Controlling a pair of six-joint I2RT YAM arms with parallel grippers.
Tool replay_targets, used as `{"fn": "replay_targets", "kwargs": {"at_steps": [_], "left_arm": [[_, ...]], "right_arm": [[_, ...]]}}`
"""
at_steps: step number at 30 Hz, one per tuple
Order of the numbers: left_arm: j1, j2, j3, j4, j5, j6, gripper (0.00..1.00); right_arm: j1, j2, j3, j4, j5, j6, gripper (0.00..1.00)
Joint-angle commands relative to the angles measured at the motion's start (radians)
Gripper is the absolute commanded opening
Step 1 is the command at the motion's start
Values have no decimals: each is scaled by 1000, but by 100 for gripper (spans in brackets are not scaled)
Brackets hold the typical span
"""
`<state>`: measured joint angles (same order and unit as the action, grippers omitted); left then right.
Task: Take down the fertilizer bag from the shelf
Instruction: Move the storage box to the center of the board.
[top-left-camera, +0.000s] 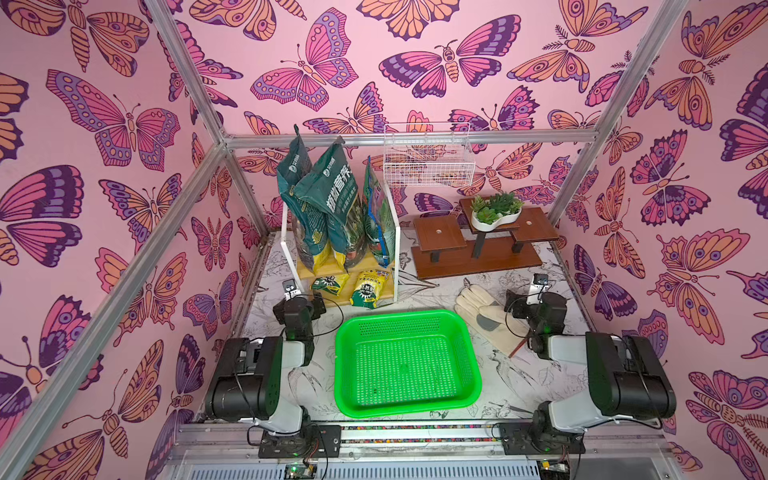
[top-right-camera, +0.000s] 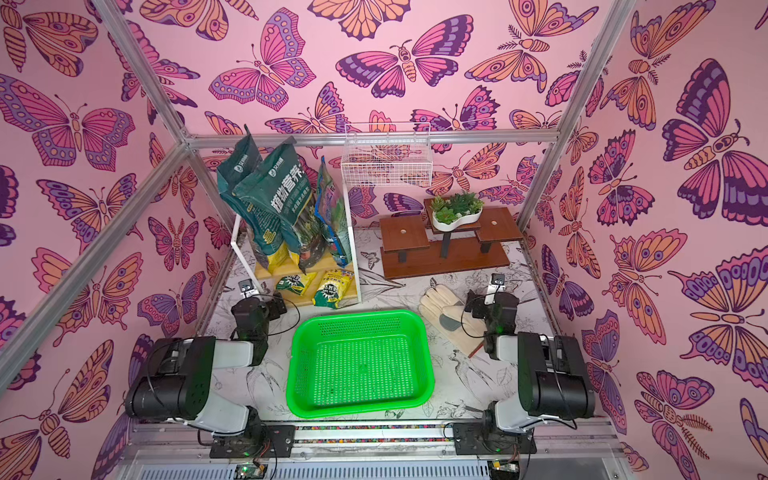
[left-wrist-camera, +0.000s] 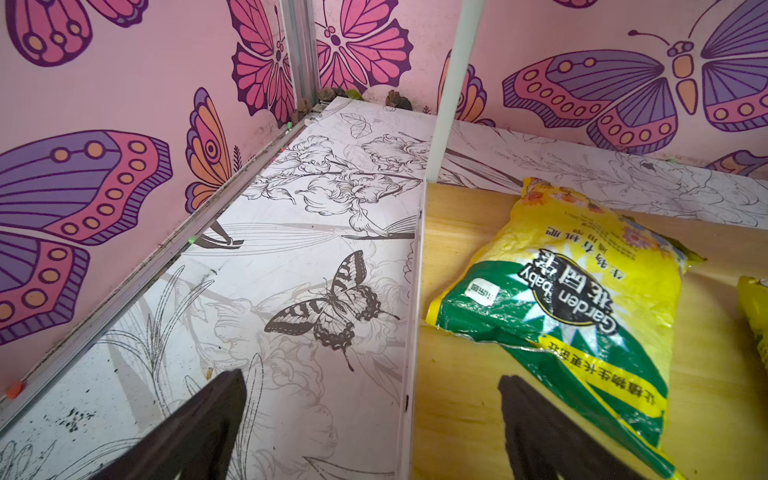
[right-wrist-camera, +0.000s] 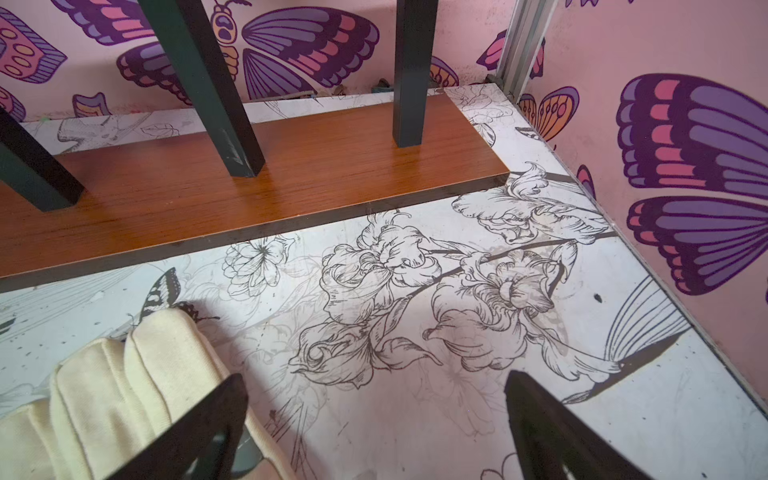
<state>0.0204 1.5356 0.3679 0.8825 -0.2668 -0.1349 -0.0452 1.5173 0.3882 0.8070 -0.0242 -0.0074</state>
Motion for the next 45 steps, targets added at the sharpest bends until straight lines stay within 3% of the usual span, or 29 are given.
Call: {"fn": "replay_targets", "kwargs": {"at_steps": [1, 34, 41, 43, 45], "left_arm": [[-7, 5, 8, 1, 24, 33, 100], [-7, 0, 8, 5, 19, 30, 100], [-7, -147, 82, -266, -9, 15, 100], [-7, -199, 70, -301, -17, 5, 100], [-7, -270, 54, -350, -51, -21, 100]], "right_arm": [[-4, -14, 9, 3, -5, -3, 99], [-11, -12, 11, -1, -13, 6, 99], [-12, -24, 13, 1, -17, 2, 99], [-11, -63, 55, -96, -2, 9, 99], [-12, -109, 150, -351, 21, 44, 99]]}}
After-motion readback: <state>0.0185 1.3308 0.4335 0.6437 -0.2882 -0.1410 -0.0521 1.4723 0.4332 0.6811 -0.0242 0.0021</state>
